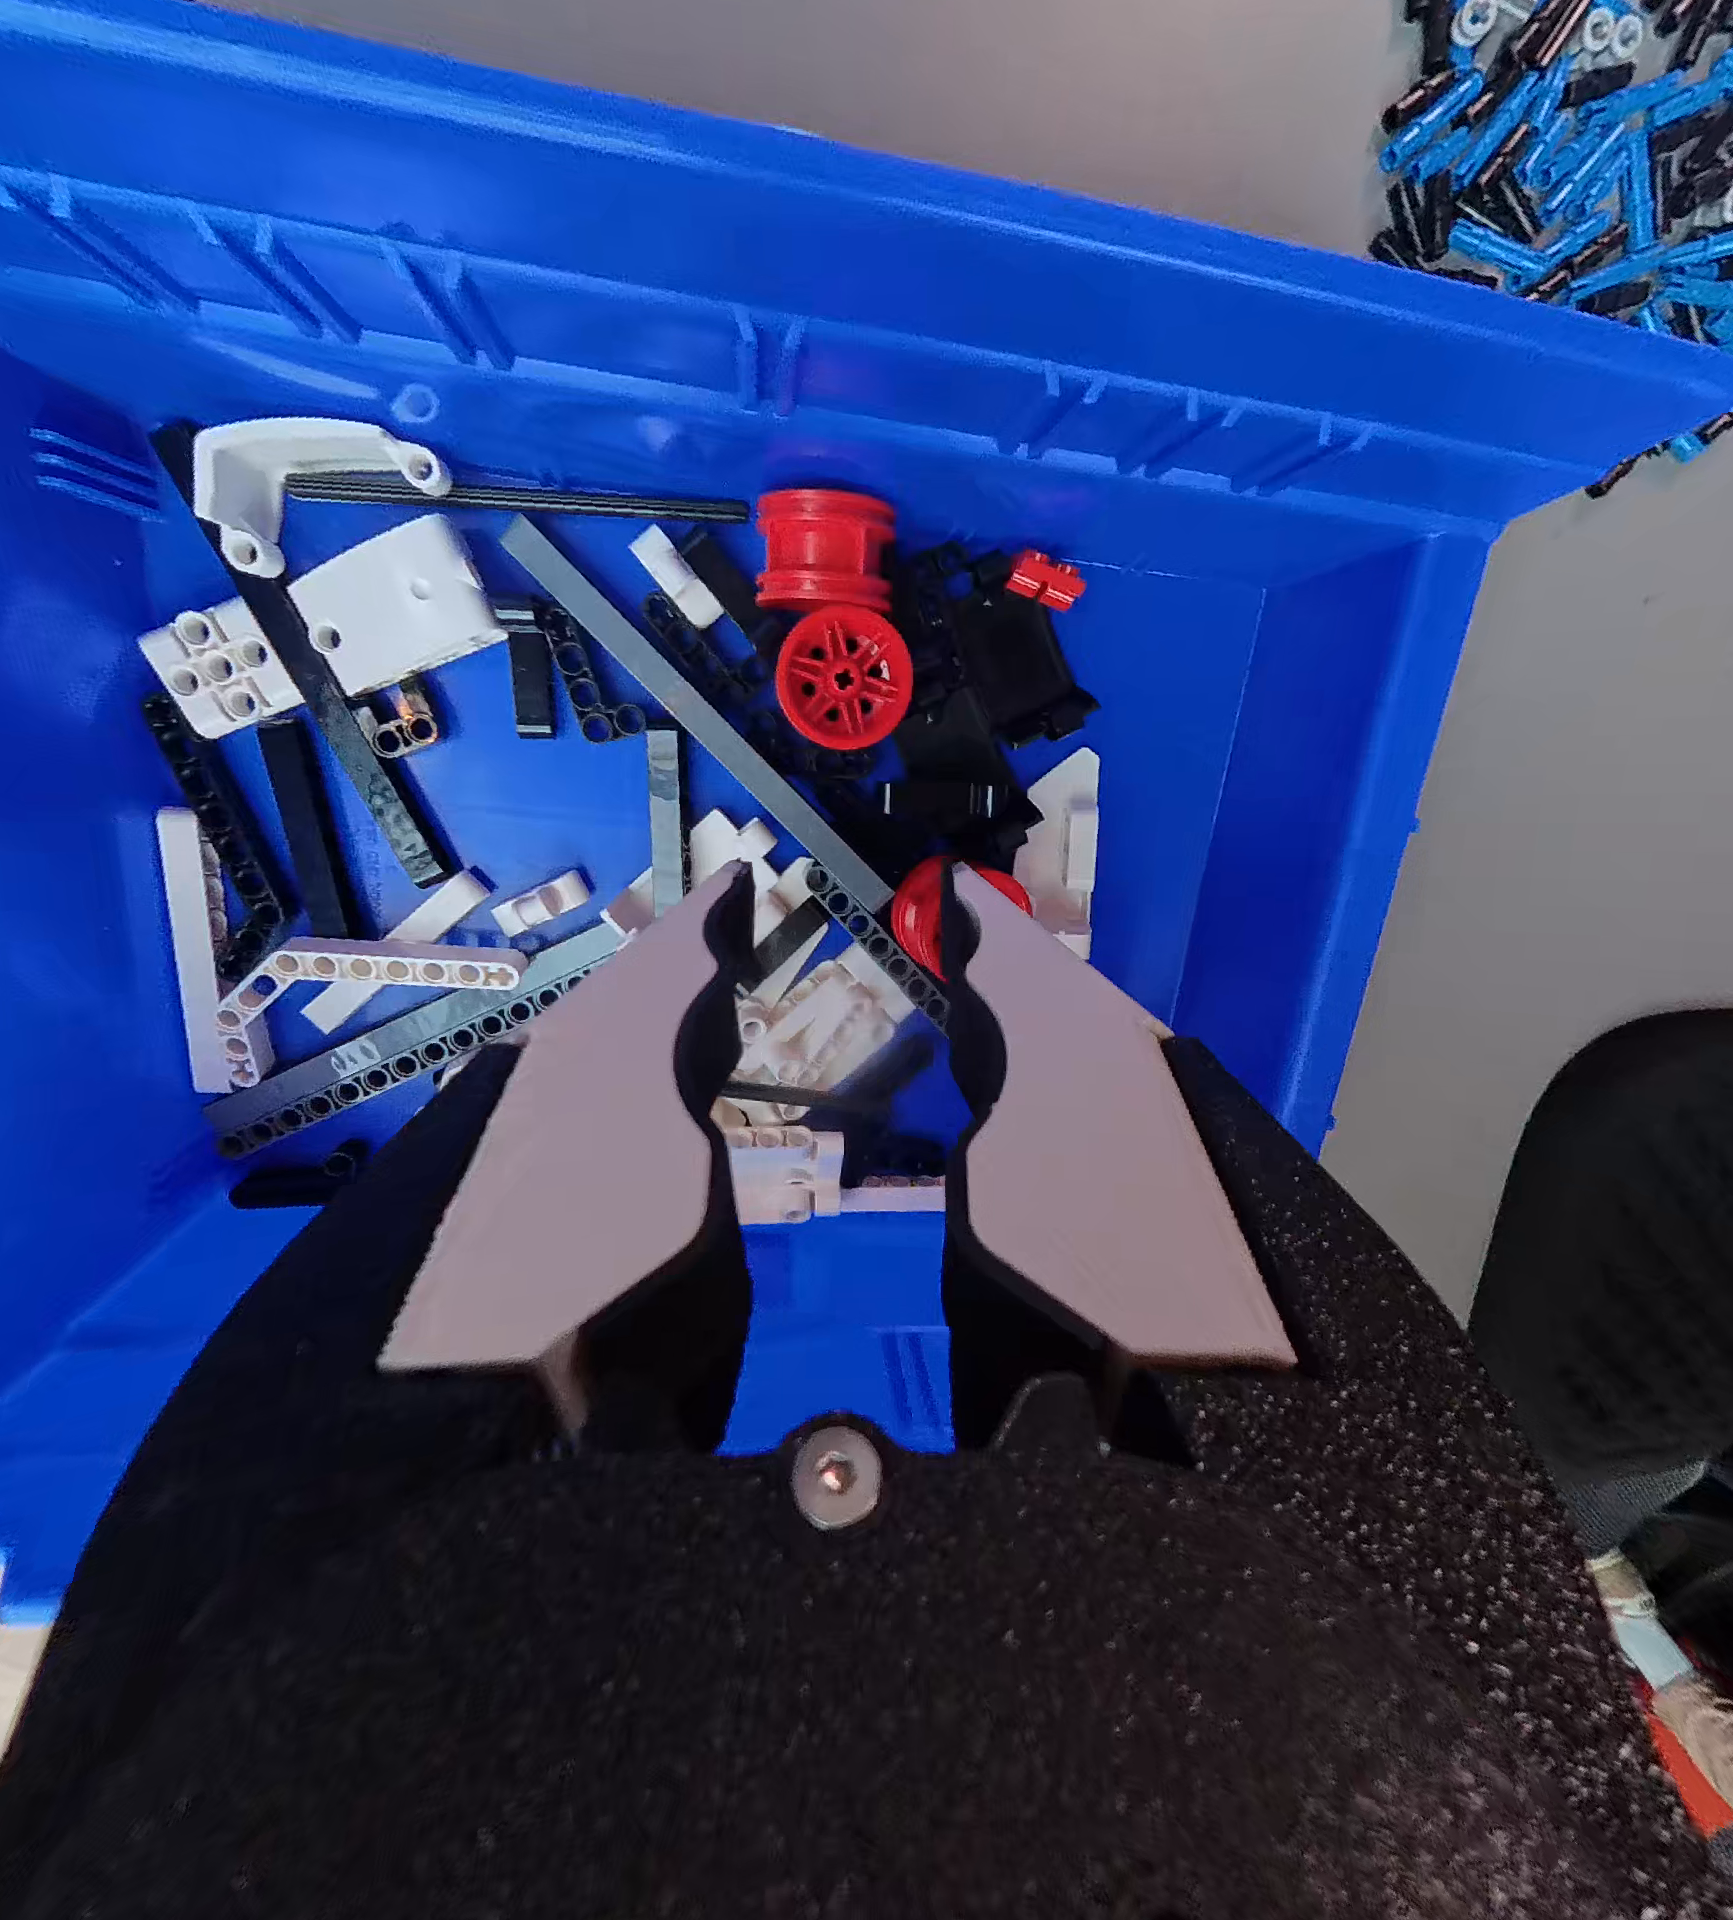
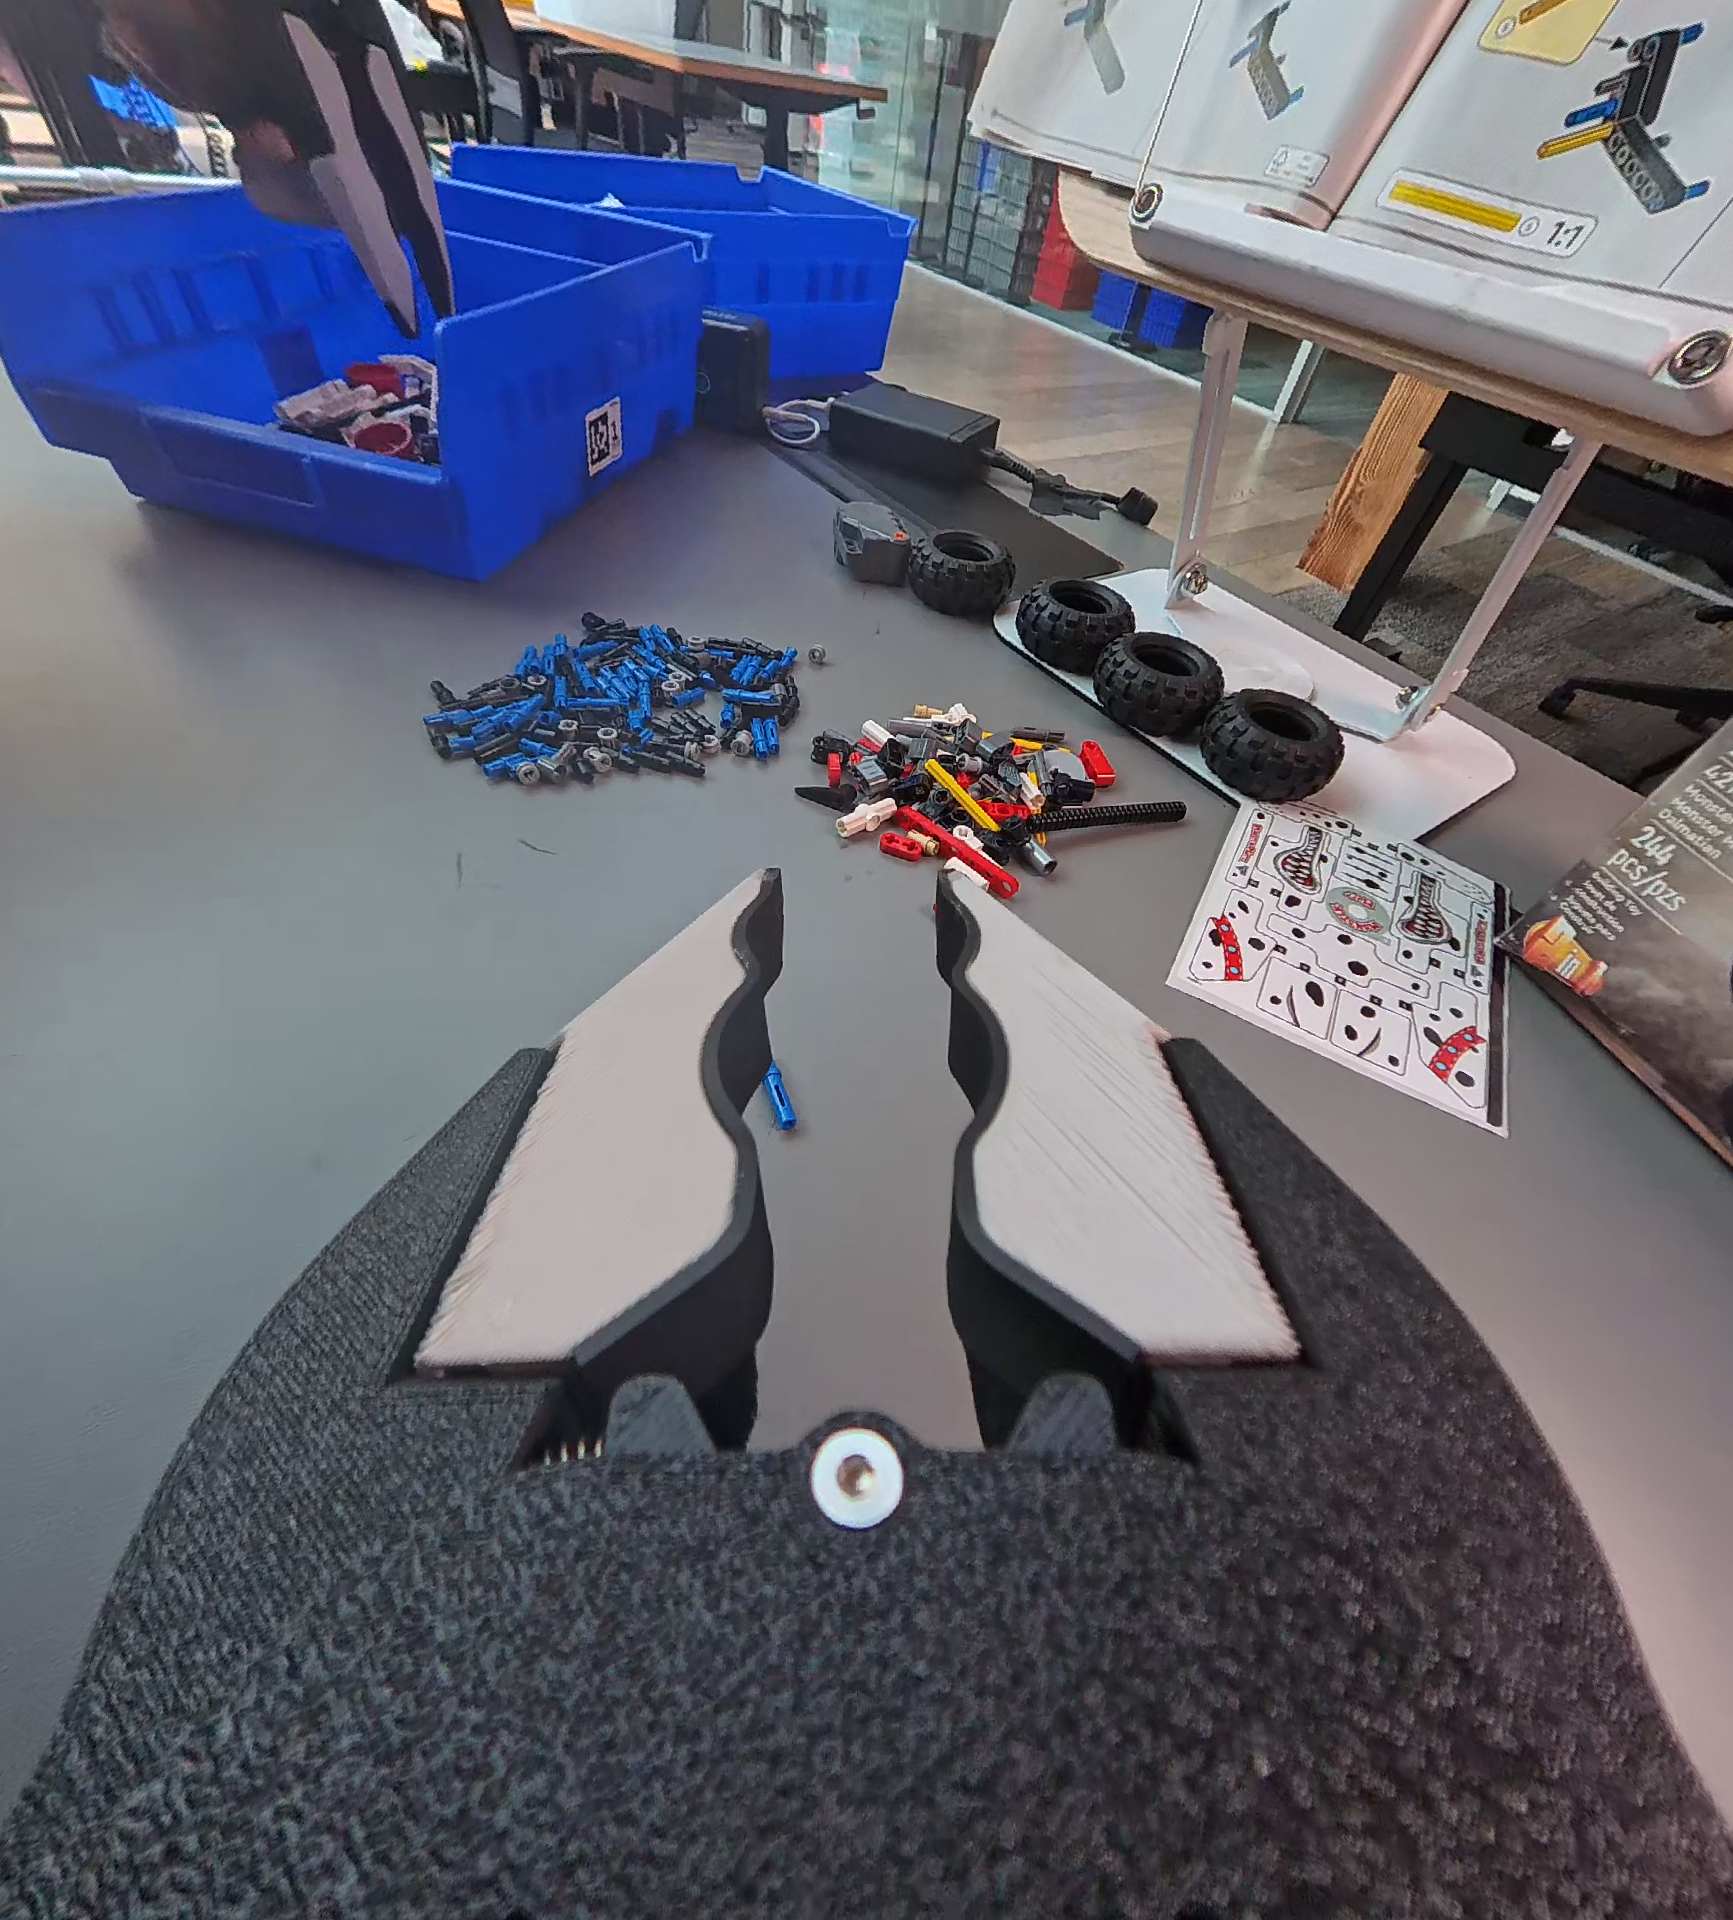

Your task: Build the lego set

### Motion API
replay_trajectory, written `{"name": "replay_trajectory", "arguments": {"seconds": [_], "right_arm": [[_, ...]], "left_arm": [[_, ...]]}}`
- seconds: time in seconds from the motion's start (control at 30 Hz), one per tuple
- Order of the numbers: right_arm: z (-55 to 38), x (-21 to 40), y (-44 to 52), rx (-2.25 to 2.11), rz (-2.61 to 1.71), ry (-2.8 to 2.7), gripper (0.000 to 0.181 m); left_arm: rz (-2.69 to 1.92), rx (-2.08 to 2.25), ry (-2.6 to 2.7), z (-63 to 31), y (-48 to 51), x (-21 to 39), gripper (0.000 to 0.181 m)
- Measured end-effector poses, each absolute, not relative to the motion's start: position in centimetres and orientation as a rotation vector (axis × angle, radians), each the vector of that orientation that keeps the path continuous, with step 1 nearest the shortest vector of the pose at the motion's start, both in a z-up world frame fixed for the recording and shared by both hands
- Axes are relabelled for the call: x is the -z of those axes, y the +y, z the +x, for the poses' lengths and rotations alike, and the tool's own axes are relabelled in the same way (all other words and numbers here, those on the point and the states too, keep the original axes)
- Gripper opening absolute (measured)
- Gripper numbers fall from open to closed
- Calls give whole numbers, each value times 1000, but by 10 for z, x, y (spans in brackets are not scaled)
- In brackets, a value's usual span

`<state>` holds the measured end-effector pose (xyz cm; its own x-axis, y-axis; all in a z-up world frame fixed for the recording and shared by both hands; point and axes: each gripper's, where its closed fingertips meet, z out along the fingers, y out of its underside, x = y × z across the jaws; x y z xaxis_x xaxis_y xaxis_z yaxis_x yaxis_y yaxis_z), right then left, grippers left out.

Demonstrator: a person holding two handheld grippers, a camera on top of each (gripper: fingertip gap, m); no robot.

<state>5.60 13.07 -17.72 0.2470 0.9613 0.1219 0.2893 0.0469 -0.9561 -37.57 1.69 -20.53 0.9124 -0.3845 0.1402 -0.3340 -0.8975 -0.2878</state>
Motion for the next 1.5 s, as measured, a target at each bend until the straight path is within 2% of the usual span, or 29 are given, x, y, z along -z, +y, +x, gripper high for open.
{"name": "replay_trajectory", "arguments": {"seconds": [0.1,0.3,0.4,0.53,0.7,0.83,0.93,1.13,1.5], "right_arm": [[56,179,132,-798,-1466,-1245,29],[56,181,134,-794,-1476,-1238,29],[58,179,138,-784,-1472,-1212,29],[61,175,148,-740,-1466,-1155,30],[63,177,155,-711,-1480,-1114,29],[46,190,165,-717,-1559,-1161,25],[19,197,180,-629,-1574,-1325,16],[-64,208,221,-526,-1538,-1618,0],[-101,253,237,-446,-1617,-1920,0]], "left_arm": [[-2821,265,519,-376,22,217,49],[-2885,43,579,-387,25,242,40],[-2697,-227,495,-397,56,213,26],[-2156,-503,330,-371,94,128,21],[-1751,-162,211,-254,80,83,24],[-1672,203,141,-163,65,101,39],[-1644,364,128,-119,64,122,41],[-1681,296,244,-111,82,163,42],[-1657,217,427,-92,65,164,36]]}}
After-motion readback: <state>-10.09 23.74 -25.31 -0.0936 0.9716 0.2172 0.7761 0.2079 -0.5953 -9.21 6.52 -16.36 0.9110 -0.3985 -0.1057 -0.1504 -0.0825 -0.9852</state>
